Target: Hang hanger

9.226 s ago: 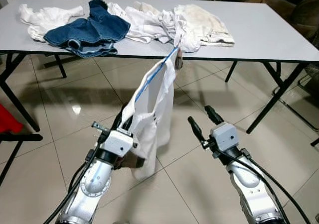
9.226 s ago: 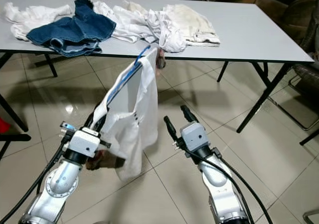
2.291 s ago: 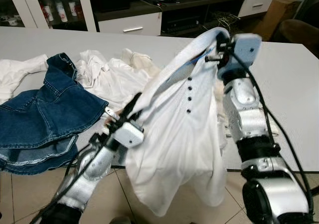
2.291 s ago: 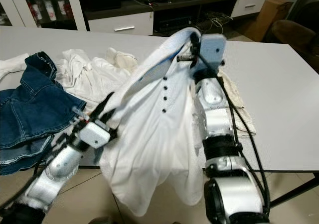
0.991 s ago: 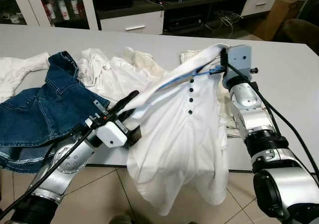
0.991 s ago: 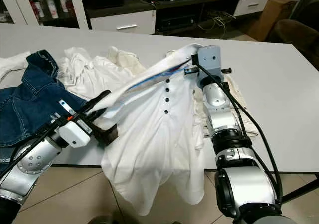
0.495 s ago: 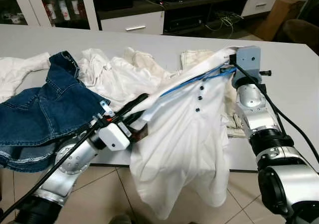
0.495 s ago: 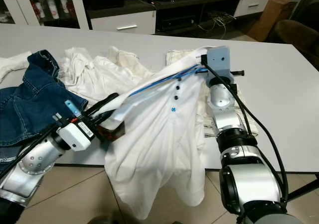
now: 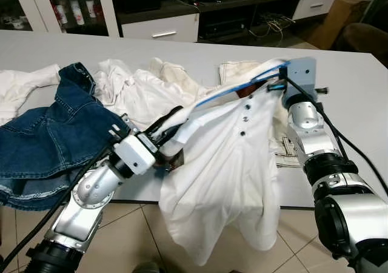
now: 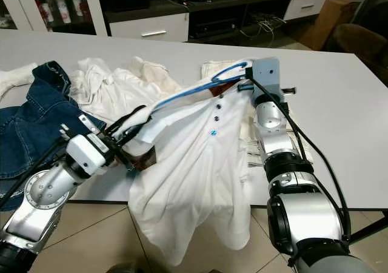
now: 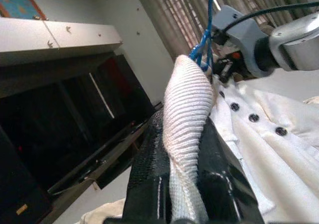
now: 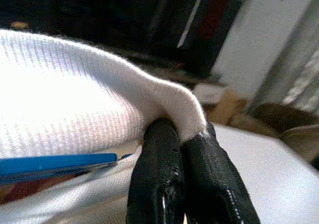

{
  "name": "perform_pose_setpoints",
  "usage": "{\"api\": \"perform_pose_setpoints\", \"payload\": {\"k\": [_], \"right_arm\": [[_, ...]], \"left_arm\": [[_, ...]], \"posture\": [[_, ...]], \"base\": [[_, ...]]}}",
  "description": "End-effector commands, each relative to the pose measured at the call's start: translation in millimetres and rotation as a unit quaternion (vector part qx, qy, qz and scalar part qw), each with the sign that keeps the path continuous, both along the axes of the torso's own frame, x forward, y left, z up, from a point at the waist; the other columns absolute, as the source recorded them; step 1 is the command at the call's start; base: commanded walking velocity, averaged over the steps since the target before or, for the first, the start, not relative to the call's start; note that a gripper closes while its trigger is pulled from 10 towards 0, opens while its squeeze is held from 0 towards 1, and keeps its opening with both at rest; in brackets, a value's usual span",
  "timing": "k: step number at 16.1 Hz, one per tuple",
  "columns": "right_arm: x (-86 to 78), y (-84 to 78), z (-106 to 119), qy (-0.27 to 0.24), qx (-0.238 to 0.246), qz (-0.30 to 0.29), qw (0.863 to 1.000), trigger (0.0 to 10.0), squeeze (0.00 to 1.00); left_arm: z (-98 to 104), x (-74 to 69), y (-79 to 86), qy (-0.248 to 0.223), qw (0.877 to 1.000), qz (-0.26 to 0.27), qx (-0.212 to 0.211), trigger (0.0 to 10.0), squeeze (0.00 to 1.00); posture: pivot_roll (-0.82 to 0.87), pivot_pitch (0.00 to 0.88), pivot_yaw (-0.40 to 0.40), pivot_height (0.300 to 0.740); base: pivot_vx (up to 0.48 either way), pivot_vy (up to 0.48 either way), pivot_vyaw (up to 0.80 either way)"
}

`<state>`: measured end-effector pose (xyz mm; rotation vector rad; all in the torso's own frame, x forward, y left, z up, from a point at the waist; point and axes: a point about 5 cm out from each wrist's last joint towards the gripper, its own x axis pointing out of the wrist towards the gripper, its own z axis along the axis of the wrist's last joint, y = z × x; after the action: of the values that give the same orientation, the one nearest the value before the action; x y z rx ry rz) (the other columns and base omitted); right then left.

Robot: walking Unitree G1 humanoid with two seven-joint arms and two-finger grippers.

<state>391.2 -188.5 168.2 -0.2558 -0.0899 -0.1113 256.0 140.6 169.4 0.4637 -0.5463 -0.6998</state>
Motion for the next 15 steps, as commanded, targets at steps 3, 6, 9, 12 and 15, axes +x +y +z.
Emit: {"api": "perform_pose_setpoints", "payload": {"k": [3,6,9,12,15], "right_arm": [[-0.4,-5.0,-9,0.033,0.083,0.017,0.996,5.8,0.00],[1.7,-7.1,-2,0.025,0.099,0.024,0.994,10.0,0.00],[4.6,-19.5,16,-0.007,0.153,0.025,0.988,10.0,0.00],[4.8,-19.3,31,-0.039,0.111,0.061,0.991,10.0,1.00],[5.6,-6.5,37,-0.035,0.042,0.115,0.992,10.0,0.00]], "left_arm": [[21,-4.8,1.4,-0.032,0.998,-0.003,-0.050,10.0,0.00],[22,-5.2,-1.7,-0.029,0.998,-0.008,-0.057,10.0,0.00],[22,-5.7,-5.6,-0.017,0.997,-0.012,-0.072,10.0,0.00],[14,-10.4,-13.6,-0.007,0.998,-0.032,-0.054,10.0,0.00],[5,-14.9,-19.6,0.007,0.998,-0.048,-0.034,10.0,0.00]], "posture": [[0.20,0.011,-0.054,0.740],[0.19,0.012,-0.059,0.740],[0.19,0.015,-0.065,0.740],[0.19,0.016,-0.065,0.740],[0.18,0.016,-0.063,0.740]], "base": [[0.000,0.000,0.00],[0.000,0.000,0.00],[0.000,0.000,0.00],[0.000,0.000,0.00],[0.000,0.000,0.00]]}}
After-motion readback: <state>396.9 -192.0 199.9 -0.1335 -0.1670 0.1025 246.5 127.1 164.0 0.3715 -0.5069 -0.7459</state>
